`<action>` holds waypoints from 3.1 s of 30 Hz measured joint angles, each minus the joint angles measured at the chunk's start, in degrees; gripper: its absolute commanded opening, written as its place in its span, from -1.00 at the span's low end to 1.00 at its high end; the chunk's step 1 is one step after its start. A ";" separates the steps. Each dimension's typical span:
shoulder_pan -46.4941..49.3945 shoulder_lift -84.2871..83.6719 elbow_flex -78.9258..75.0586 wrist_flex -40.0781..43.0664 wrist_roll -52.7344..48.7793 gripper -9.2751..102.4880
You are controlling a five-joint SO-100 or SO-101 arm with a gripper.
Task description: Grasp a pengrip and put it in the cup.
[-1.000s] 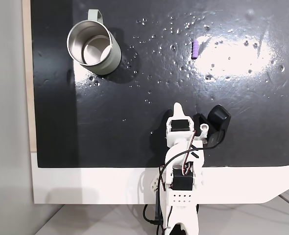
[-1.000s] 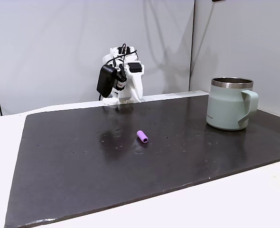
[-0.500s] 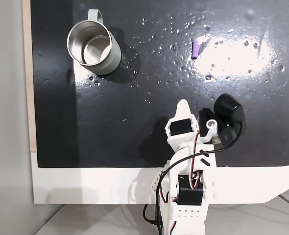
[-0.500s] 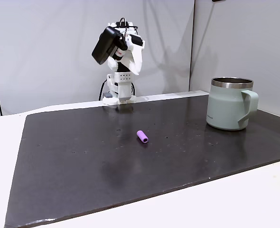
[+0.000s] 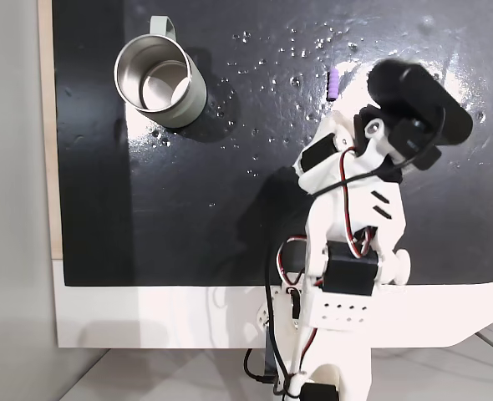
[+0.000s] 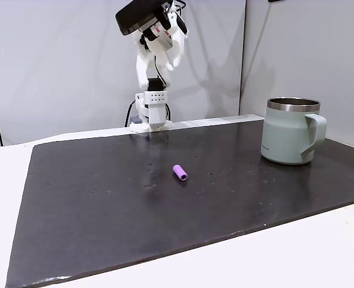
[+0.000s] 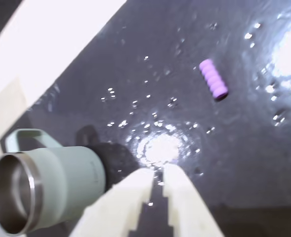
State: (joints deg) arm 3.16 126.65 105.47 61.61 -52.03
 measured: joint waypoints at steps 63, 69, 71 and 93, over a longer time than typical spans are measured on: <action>5.80 -66.80 -27.42 -13.97 -32.43 -0.52; 5.62 -64.86 -22.59 -18.19 -31.90 -0.77; 5.62 -64.51 -21.97 -18.63 -31.90 -0.81; -2.72 -45.62 -35.60 14.94 -10.72 -0.83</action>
State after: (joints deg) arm 0.44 81.04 69.87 76.55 -62.75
